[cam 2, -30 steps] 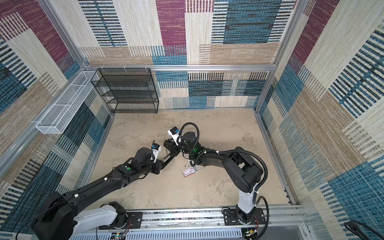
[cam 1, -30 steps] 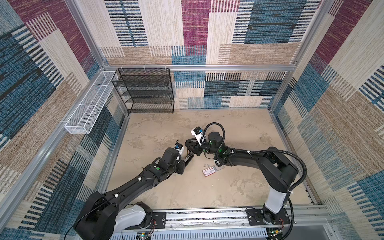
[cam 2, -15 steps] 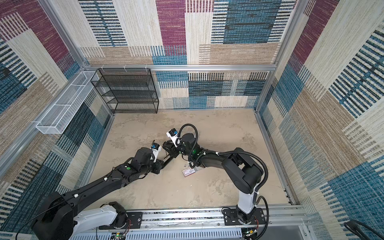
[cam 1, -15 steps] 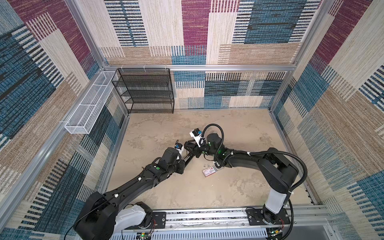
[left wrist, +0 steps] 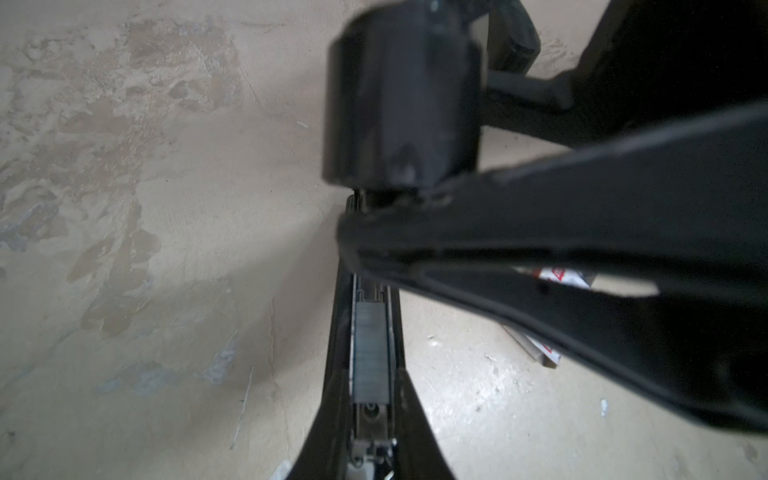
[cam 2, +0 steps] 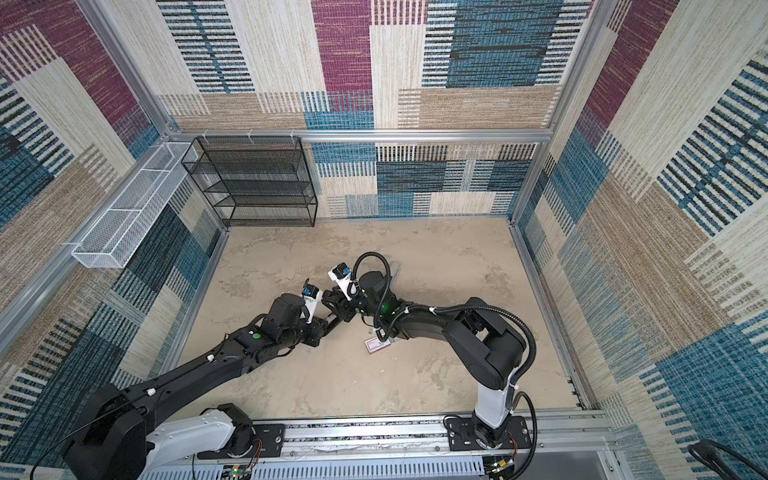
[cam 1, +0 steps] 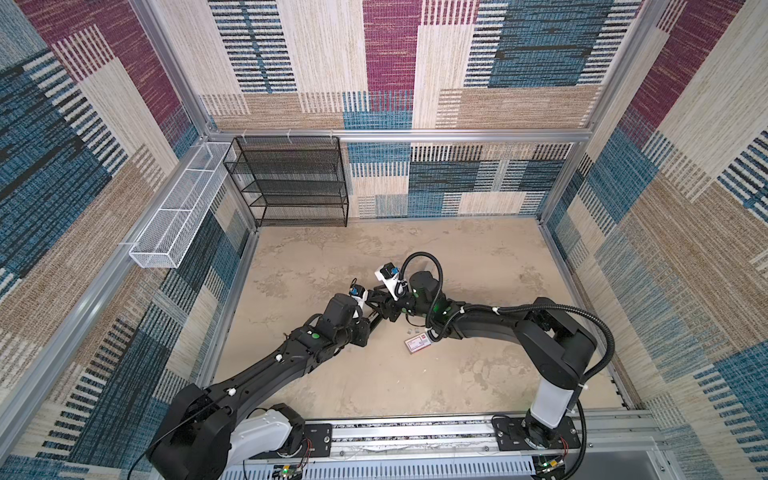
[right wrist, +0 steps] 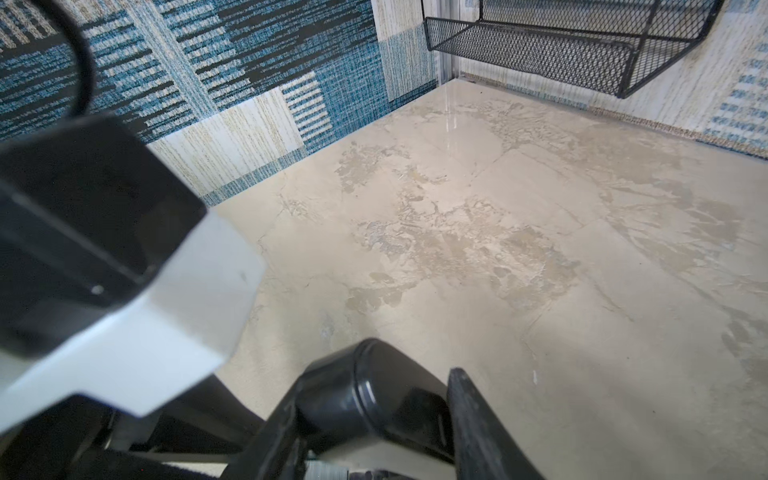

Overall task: Load the staples into the stapler
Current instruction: 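Press the black stapler's top arm closed onto the loaded base with the right gripper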

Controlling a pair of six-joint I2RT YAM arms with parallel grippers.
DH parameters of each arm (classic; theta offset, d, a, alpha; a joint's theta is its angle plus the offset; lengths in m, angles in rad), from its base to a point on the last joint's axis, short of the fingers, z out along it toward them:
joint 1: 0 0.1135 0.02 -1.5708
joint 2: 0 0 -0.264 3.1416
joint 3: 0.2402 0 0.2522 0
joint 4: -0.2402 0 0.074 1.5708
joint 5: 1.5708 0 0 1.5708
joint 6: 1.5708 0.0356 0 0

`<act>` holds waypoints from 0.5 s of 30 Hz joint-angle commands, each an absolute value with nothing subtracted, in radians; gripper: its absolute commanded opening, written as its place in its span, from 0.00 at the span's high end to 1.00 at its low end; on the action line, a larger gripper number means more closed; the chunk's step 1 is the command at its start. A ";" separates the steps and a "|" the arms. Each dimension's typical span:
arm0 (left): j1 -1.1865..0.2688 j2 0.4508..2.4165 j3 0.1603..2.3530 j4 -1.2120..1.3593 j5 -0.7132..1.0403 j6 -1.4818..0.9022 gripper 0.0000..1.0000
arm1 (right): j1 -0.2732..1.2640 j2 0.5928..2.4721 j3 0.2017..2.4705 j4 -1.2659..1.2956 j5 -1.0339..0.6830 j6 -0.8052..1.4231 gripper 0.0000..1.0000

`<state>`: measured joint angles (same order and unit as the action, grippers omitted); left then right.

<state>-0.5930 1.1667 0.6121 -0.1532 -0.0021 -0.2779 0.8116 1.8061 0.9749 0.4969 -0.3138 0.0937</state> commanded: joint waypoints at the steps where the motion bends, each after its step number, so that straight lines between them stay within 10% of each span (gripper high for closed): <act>1: -0.591 1.167 0.626 0.043 -0.023 -0.281 1.00 | 0.836 1.792 0.978 0.495 -0.506 0.203 0.46; 15: -0.591 1.182 0.626 0.039 -0.055 -0.281 1.00 | 0.845 1.767 0.960 0.477 -0.488 0.180 0.35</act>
<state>-0.5915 1.1816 0.6140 -0.1230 -0.0219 -0.2779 0.8352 1.7760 0.9638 0.4957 -0.4042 0.1722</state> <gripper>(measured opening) 0.184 0.649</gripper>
